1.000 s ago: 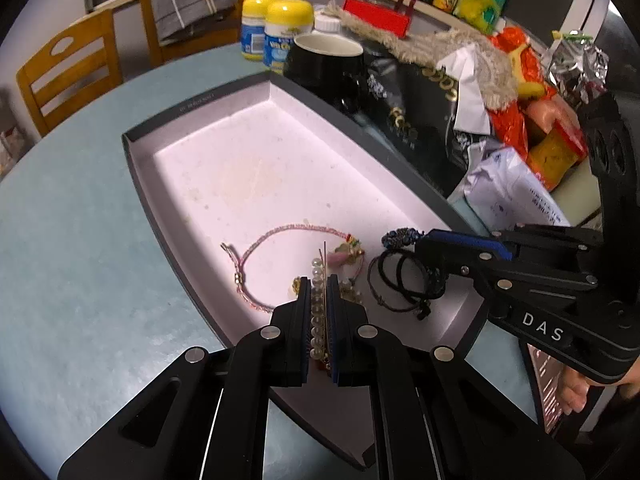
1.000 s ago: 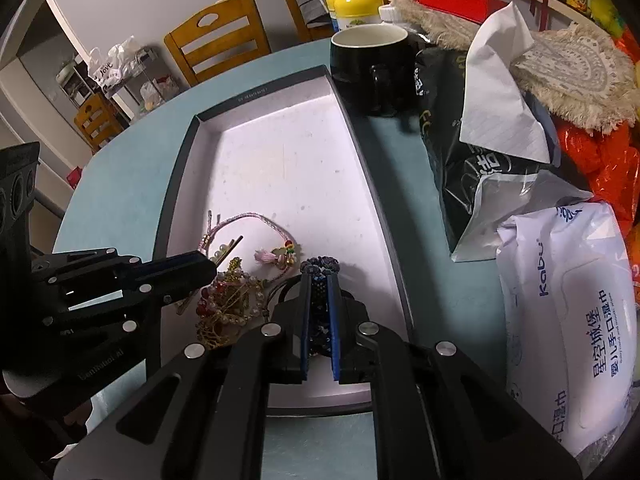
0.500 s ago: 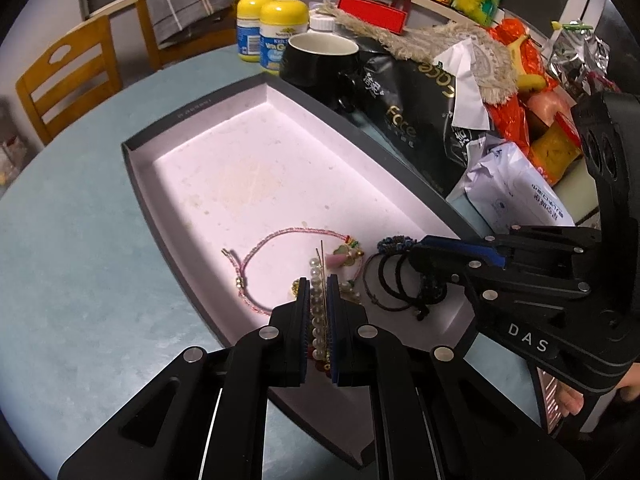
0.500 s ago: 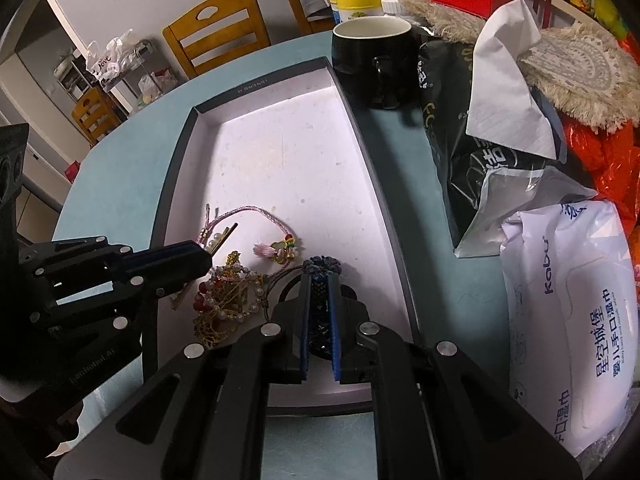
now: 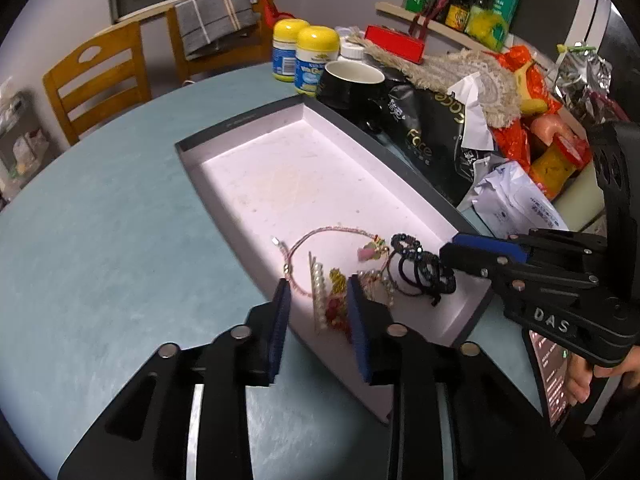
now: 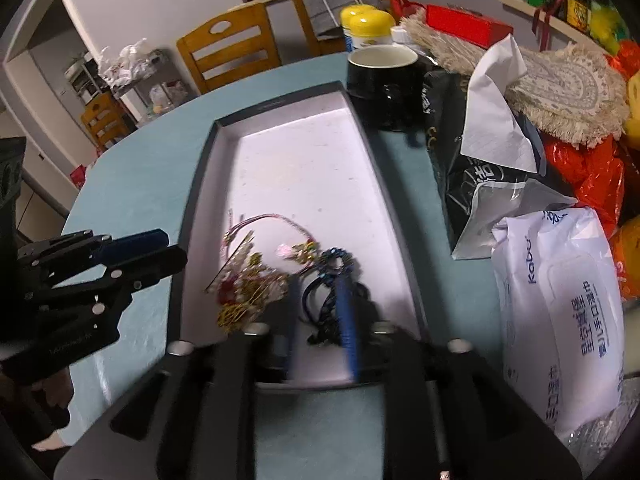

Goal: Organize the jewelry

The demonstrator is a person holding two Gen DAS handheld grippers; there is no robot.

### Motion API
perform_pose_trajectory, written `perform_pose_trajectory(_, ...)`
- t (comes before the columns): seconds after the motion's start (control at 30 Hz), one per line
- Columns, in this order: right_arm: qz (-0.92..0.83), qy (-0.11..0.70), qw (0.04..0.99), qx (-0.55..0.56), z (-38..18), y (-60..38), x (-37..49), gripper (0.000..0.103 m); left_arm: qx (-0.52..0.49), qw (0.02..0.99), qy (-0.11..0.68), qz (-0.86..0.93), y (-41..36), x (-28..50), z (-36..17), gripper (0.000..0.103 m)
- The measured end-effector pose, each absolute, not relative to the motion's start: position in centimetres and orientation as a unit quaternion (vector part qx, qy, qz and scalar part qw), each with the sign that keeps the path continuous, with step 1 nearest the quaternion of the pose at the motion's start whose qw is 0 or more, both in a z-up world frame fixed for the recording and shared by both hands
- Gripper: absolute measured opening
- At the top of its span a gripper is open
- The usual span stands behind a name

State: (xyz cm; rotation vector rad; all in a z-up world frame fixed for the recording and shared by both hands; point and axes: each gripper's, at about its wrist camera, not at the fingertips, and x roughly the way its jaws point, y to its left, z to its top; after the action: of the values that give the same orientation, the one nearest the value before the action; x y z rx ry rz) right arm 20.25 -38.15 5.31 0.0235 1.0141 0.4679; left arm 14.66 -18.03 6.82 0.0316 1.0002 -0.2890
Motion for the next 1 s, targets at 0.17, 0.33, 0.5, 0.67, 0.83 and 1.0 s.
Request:
perform_pose_trajectory(0.17,0.242,0.475,0.846,-0.005,5.0,-37.5,18.0,0.043,-0.005,0.873,0.470,-0.131,-16.9,13.1,6.8,0.042)
perform_pose_trajectory(0.33,0.241,0.471,0.848,-0.015,4.8,-37.1,16.9,0.066,-0.021,0.883,0.454,-0.119,-16.0,12.2,7.0,0.053)
perform_pose_trajectory(0.5,0.225,0.464,0.857,-0.021,5.0,-37.2,16.6,0.089,-0.033,0.894,0.435,-0.101,-15.2,11.6,7.4,0.097)
perform_pose_trajectory(0.67,0.210,0.466,0.859,-0.016,4.8,-37.6,16.6,0.098,-0.042,0.900,0.422,-0.103,-14.7,11.3,7.9,0.098)
perform_pose_trajectory(0.83,0.207,0.471,0.857,-0.020,4.5,-37.6,16.5,0.098,-0.047,0.902,0.418,-0.096,-14.5,11.2,8.0,0.100)
perform_pose_trajectory(1.0,0.206,0.473,0.857,-0.025,4.5,-37.5,16.3,0.098,-0.031,0.906,0.414,-0.082,-14.7,11.0,7.6,0.100)
